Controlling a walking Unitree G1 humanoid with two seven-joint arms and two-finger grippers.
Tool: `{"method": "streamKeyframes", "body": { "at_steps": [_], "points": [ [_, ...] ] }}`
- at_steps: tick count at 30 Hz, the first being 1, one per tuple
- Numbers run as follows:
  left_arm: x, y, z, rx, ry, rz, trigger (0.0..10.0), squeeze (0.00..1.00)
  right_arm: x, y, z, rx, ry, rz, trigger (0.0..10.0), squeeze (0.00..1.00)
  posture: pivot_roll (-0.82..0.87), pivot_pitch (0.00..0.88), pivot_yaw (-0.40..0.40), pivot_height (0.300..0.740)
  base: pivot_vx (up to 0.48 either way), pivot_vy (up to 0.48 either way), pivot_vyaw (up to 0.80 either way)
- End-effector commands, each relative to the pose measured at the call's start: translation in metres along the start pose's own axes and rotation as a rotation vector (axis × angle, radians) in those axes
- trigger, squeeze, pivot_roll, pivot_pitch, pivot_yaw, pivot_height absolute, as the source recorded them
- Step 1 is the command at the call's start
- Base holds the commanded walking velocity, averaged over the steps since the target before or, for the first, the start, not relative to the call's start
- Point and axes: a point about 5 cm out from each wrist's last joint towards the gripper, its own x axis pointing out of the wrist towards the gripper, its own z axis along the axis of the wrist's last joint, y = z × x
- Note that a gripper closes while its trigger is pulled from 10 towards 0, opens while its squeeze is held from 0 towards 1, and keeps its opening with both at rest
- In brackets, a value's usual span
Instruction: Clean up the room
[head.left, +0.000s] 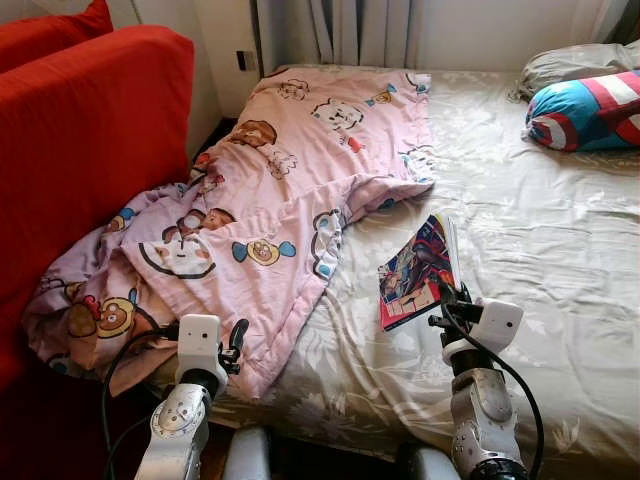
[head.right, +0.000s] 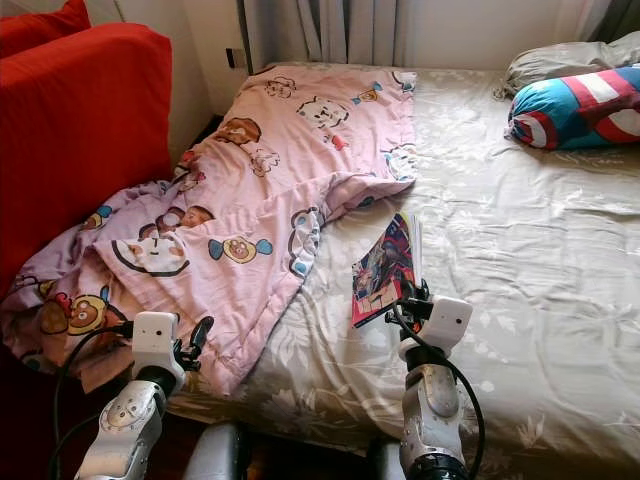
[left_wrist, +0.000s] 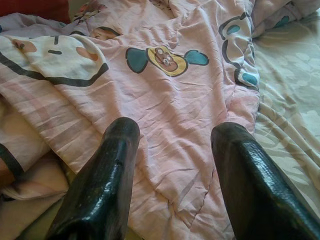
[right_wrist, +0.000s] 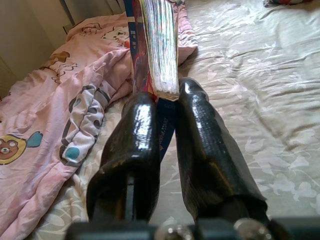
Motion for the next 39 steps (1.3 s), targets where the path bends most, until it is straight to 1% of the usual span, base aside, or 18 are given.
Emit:
{"method": "streamKeyframes", "body": {
  "at_steps": [1,2,3,7,13,17,21,22,25,31,39],
  "points": [
    [-0.003,0.004,-0.005,-0.015,0.015,0.016,10.0,0.0,0.003,0.003,0.006,-0.004,-0.038,0.013,10.0,0.0,0.03,0.028,0.018,0.618,0.0,0.0,0.0],
    [-0.001,0.002,-0.016,-0.05,0.031,0.042,10.0,0.0,0.0,0.003,0.003,-0.102,0.013,0.031,10.0,0.0,0.0,0.002,-0.027,0.618,0.0,0.0,0.0],
    [-0.001,0.0,-0.027,-0.079,0.058,0.065,10.0,0.0,-0.004,-0.002,-0.002,-0.157,0.064,0.031,10.0,0.0,0.0,0.003,-0.027,0.618,0.0,0.0,0.0],
    [-0.002,0.0,-0.029,-0.087,0.063,0.074,10.0,0.0,-0.005,-0.003,-0.003,-0.157,0.066,0.035,10.0,0.0,0.0,0.007,-0.028,0.618,0.0,0.0,0.0],
    [-0.002,0.002,-0.025,-0.088,0.045,0.074,10.0,0.0,-0.004,0.0,-0.001,-0.153,0.049,0.046,10.0,0.0,0.0,0.01,-0.026,0.618,0.0,0.0,0.0],
    [0.001,0.002,-0.026,-0.089,0.024,0.072,10.0,0.0,-0.005,0.002,0.0,-0.165,0.052,0.05,10.0,0.0,0.0,0.01,-0.024,0.642,0.0,0.0,0.0],
    [0.001,0.001,-0.026,-0.09,0.024,0.07,10.0,0.0,-0.005,0.003,0.0,-0.167,0.052,0.054,10.0,0.0,0.0,0.01,-0.024,0.673,0.0,0.0,0.0],
    [0.001,0.001,-0.026,-0.09,0.024,0.07,10.0,0.0,-0.005,0.003,0.0,-0.167,0.052,0.054,10.0,0.0,0.0,0.01,-0.024,0.673,0.0,0.0,0.0],
    [0.002,0.0,-0.026,-0.091,0.021,0.07,10.0,0.0,-0.005,0.003,0.001,-0.17,0.051,0.056,10.0,0.0,0.0,0.008,-0.025,0.702,0.0,0.0,0.0],
    [0.002,0.0,-0.027,-0.091,0.021,0.071,10.0,0.0,-0.005,0.002,0.0,-0.171,0.057,0.056,10.0,0.0,0.0,0.0,-0.026,0.74,0.0,0.0,0.0],
    [0.002,0.0,-0.029,-0.089,0.024,0.07,10.0,0.0,-0.004,0.003,-0.002,-0.193,0.075,0.055,10.0,0.0,0.0,0.0,-0.025,0.74,0.0,0.0,0.0]
  ]
}}
